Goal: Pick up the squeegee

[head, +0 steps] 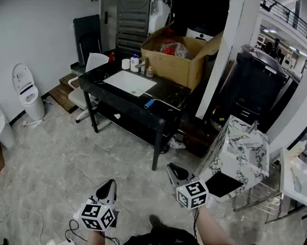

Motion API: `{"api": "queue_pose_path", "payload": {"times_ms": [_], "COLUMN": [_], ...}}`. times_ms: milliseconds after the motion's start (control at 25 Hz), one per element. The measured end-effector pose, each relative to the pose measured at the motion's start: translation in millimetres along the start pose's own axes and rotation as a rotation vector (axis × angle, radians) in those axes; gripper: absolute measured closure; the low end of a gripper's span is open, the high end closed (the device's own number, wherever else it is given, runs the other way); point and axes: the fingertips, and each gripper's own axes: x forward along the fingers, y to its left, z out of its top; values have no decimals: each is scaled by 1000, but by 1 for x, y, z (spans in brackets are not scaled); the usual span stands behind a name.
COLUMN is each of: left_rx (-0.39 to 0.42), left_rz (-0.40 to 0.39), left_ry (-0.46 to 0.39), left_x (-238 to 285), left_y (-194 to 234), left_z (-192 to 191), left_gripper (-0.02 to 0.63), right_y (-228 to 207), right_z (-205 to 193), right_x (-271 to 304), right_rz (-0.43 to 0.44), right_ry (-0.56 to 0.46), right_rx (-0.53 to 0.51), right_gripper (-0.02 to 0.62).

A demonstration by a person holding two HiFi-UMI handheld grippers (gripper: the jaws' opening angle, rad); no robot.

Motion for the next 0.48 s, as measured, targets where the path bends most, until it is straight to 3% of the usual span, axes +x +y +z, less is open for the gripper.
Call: {"api": "queue_pose_path", "payload": {"times_ms": [480], "left_rx": [-8], "left_rz": [-15], "left_ry": [17], "left_x": [-40], "left_y": [5], "left_z": [-18], "left_gripper": [586], "right_y": [39], "right_z": [-13], "right_x": [-18], "right_rz": [-11], "right_ry": [18], "right_rx": [2], "right_gripper": [538]}}
